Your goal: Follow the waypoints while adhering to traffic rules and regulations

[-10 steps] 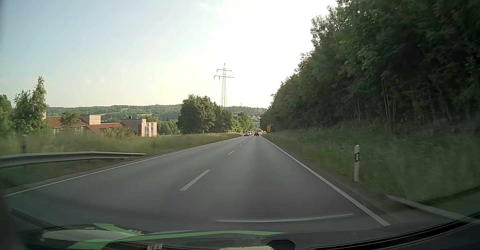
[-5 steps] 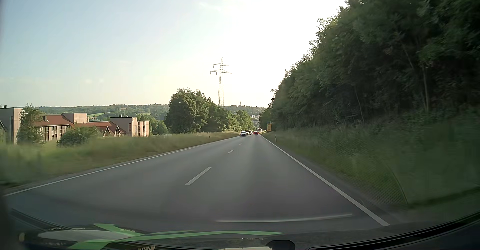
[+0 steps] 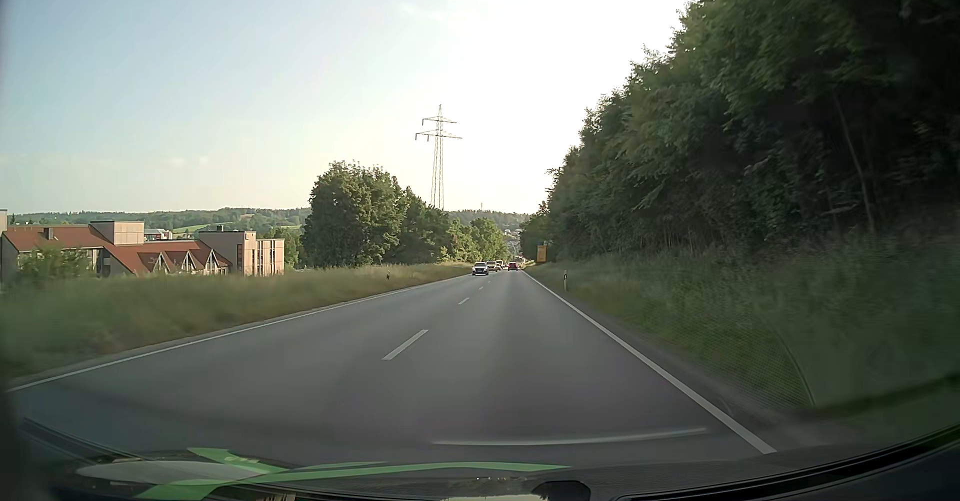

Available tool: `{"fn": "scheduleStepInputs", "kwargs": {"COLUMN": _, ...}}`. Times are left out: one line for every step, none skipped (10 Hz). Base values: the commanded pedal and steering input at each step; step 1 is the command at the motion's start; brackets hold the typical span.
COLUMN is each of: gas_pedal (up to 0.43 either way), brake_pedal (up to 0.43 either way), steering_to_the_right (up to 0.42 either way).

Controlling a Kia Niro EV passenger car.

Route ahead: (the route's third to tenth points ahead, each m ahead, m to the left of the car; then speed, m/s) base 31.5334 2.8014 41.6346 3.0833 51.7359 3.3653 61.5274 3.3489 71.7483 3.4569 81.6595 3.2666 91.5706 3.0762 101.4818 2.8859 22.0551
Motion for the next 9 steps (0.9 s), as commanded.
{"fn": "scheduleStepInputs", "kwargs": {"gas_pedal": 0.0, "brake_pedal": 0.0, "steering_to_the_right": 0.002}}
{"fn": "scheduleStepInputs", "kwargs": {"gas_pedal": 0.02, "brake_pedal": 0.0, "steering_to_the_right": 0.001}}
{"fn": "scheduleStepInputs", "kwargs": {"gas_pedal": 0.02, "brake_pedal": 0.0, "steering_to_the_right": 0.002}}
{"fn": "scheduleStepInputs", "kwargs": {"gas_pedal": 0.039, "brake_pedal": 0.0, "steering_to_the_right": 0.002}}
{"fn": "scheduleStepInputs", "kwargs": {"gas_pedal": 0.047, "brake_pedal": 0.0, "steering_to_the_right": 0.002}}
{"fn": "scheduleStepInputs", "kwargs": {"gas_pedal": 0.047, "brake_pedal": 0.0, "steering_to_the_right": 0.002}}
{"fn": "scheduleStepInputs", "kwargs": {"gas_pedal": 0.047, "brake_pedal": 0.0, "steering_to_the_right": 0.002}}
{"fn": "scheduleStepInputs", "kwargs": {"gas_pedal": 0.059, "brake_pedal": 0.0, "steering_to_the_right": 0.001}}
{"fn": "scheduleStepInputs", "kwargs": {"gas_pedal": 0.067, "brake_pedal": 0.0, "steering_to_the_right": 0.001}}
